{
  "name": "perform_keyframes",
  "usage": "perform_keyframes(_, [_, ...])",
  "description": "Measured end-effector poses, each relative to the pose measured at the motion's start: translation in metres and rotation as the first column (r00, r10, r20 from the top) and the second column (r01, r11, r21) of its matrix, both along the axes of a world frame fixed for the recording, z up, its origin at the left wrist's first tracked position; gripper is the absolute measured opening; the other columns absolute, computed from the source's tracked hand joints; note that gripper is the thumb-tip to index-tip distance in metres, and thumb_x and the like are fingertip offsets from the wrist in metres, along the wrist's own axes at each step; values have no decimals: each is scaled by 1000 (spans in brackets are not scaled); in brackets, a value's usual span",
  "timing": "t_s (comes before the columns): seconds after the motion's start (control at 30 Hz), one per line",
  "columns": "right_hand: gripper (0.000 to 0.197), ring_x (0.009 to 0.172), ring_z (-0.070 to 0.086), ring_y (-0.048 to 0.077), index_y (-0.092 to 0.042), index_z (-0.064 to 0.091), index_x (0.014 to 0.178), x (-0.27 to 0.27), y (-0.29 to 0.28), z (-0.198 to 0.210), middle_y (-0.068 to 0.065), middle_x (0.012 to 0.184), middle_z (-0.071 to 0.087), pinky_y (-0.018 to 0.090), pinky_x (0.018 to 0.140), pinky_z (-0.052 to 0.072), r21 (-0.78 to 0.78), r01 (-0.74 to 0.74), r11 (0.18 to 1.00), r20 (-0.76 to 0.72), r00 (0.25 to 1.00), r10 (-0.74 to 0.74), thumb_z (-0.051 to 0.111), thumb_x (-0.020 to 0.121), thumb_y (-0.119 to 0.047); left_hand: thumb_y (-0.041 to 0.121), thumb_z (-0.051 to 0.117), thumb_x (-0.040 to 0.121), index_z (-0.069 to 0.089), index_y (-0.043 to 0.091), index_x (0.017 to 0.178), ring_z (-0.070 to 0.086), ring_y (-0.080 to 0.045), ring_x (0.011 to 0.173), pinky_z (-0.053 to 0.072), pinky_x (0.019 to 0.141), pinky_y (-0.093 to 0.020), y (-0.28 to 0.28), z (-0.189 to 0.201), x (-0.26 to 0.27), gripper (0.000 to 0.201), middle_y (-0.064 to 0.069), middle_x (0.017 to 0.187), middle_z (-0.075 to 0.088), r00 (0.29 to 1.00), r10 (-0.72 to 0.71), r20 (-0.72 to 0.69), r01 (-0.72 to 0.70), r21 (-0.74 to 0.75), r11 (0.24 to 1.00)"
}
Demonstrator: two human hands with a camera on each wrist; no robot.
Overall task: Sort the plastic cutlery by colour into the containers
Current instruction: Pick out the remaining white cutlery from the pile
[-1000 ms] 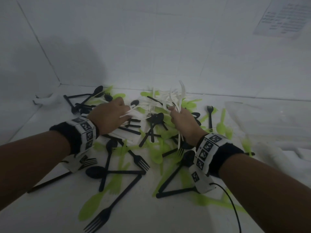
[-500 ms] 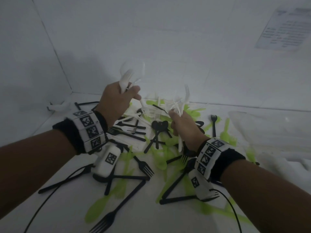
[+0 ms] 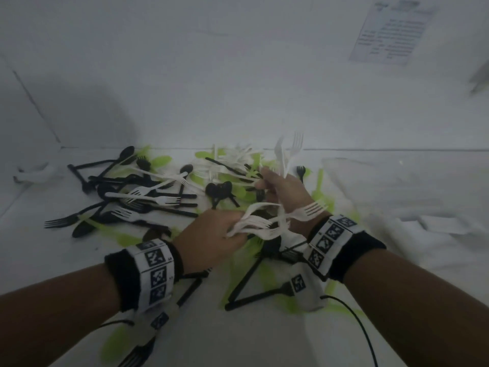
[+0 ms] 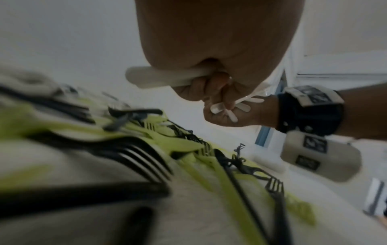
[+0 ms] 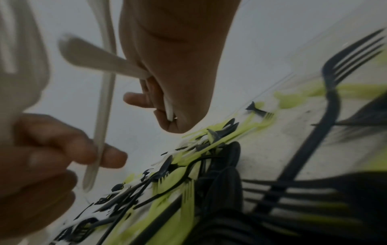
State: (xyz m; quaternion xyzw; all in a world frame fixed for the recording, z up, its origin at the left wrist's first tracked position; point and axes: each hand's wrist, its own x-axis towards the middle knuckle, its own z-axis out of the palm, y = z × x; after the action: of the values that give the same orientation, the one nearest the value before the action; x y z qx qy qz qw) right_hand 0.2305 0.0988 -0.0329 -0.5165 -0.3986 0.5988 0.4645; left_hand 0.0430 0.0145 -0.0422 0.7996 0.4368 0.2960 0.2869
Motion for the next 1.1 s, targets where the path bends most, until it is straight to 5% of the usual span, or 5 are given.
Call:
perform_keyframes(0.17, [49, 58, 52, 26, -16, 70, 50, 31, -2, -17, 7, 65, 62, 39, 61, 41, -38, 222, 974, 139, 967, -215, 68, 98, -27, 20, 64, 99, 74, 27, 89, 53, -8, 54, 37, 51, -19, 13, 6, 28, 15, 9, 64, 62, 993, 71, 94, -57, -140, 989])
perform_keyframes(0.37, [23, 41, 32, 13, -13, 60, 83, 92, -16, -22, 3, 60, 41, 23, 44, 30, -159, 285, 945, 10, 958, -287, 50, 101, -4, 28, 55, 105, 66, 25, 109, 66, -10, 94, 49, 83, -22, 21, 15, 56, 12, 8, 101, 72, 970, 128, 206, -87, -199, 976])
perform_keyframes(0.83, [17, 42, 31, 13, -17, 46, 86, 155, -37, 0, -2, 60, 45, 26, 54, 37, -235, 121, 964, -315, 929, -193, 53, 101, -19, 21, 52, 105, 56, 22, 110, 41, -6, 51, 36, 52, -22, 3, 29, 156, 6, 8, 97, 78, 832, 415, 368, -298, -334, 894])
perform_keyframes(0.97, [12, 45, 43, 10, -13, 53, 96, 153, -32, -6, -2, 68, 51, 26, 53, 43, -229, 193, 954, -289, 922, -256, 58, 101, -23, 17, 51, 107, 58, 21, 120, 71, 4, 81, 47, 71, -7, -9, 36, 178, 16, 3, 114, 75, 797, 420, 434, -298, -321, 899])
perform_keyframes(1.1, [14, 47, 43, 12, -11, 55, 106, 151, -27, -7, -2, 67, 52, 26, 52, 42, -196, 189, 962, -299, 923, -242, 57, 104, -24, 14, 50, 107, 55, 12, 127, 49, 1, 104, 42, 97, -23, -23, 37, 196, 21, 3, 125, 70, 780, 425, 459, -267, -371, 890])
